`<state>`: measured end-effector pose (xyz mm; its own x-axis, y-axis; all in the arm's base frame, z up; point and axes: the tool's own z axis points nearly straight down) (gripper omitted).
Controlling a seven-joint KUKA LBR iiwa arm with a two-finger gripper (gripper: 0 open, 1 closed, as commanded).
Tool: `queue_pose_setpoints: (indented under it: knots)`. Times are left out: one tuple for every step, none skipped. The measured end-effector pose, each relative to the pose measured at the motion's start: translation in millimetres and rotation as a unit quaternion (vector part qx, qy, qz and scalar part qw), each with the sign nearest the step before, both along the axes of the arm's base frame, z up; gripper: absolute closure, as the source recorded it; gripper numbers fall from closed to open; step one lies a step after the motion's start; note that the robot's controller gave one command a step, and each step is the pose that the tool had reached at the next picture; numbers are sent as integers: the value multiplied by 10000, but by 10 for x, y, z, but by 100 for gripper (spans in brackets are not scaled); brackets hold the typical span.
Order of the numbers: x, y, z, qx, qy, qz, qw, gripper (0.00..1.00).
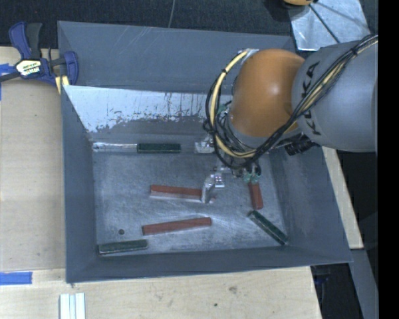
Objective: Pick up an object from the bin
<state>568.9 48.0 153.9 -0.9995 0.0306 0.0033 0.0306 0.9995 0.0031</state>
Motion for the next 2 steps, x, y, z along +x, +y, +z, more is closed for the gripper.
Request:
queue_pose_setpoints:
  knots:
    - [88, -19, -714, -15, -40, 194, 9998, 100]
    - [88, -19, -714, -15, -40, 195, 9998, 100]
